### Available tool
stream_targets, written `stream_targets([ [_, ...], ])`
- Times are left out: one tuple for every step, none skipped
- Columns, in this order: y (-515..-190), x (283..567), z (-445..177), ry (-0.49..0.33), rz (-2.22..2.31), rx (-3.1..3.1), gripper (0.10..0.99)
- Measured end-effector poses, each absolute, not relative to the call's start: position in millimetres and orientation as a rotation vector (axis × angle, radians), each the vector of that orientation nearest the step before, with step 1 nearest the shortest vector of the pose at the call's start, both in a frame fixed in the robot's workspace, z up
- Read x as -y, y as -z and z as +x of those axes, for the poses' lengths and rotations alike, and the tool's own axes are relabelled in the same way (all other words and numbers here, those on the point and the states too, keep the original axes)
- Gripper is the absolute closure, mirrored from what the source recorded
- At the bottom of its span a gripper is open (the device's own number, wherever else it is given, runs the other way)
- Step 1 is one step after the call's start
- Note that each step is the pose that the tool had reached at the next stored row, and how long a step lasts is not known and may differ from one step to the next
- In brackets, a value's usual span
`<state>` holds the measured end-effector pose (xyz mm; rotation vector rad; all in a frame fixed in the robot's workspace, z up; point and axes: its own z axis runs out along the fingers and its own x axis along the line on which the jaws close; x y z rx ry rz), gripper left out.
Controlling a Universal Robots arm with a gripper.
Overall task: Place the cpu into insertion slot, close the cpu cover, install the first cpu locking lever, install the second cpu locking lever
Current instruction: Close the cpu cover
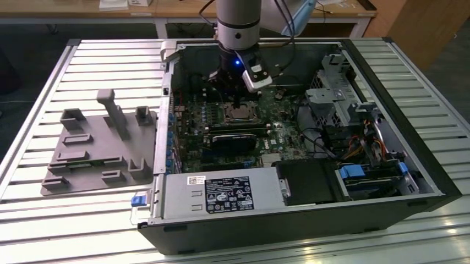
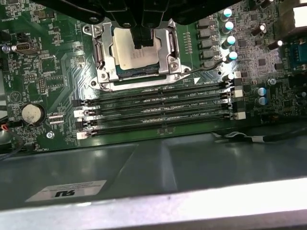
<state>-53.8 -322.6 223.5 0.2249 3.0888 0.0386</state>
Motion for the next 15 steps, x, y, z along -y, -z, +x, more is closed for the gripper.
stream_targets([
  [-223.1, 322.5, -54.0, -0.039, 0.224, -3.089, 0.98],
  [-222.6, 322.5, -54.2, -0.039, 0.222, -3.089, 0.98],
  [-222.2, 322.5, -54.6, -0.039, 0.219, -3.089, 0.98],
  [-221.7, 322.6, -55.3, -0.04, 0.215, -3.089, 0.98],
  [-221.4, 322.5, -56.1, -0.04, 0.212, -3.089, 0.98],
  [-221.0, 322.5, -56.8, -0.04, 0.21, -3.089, 0.98],
  [-220.7, 322.5, -57.3, -0.04, 0.208, -3.089, 0.98],
  [-220.2, 322.4, -57.7, -0.041, 0.205, -3.089, 0.98],
  [-219.8, 322.4, -58.0, -0.041, 0.203, -3.09, 0.98],
  [-219.3, 322.4, -58.3, -0.041, 0.2, -3.09, 0.98],
  [-218.9, 322.4, -58.7, -0.041, 0.198, -3.09, 0.98],
  [-218.5, 322.5, -59.2, -0.041, 0.196, -3.09, 0.98],
  [-218.1, 322.5, -60.0, -0.041, 0.195, -3.09, 0.98],
  [-217.7, 322.4, -60.9, -0.041, 0.194, -3.09, 0.98],
  [-217.2, 322.4, -61.6, -0.041, 0.192, -3.09, 0.98],
])
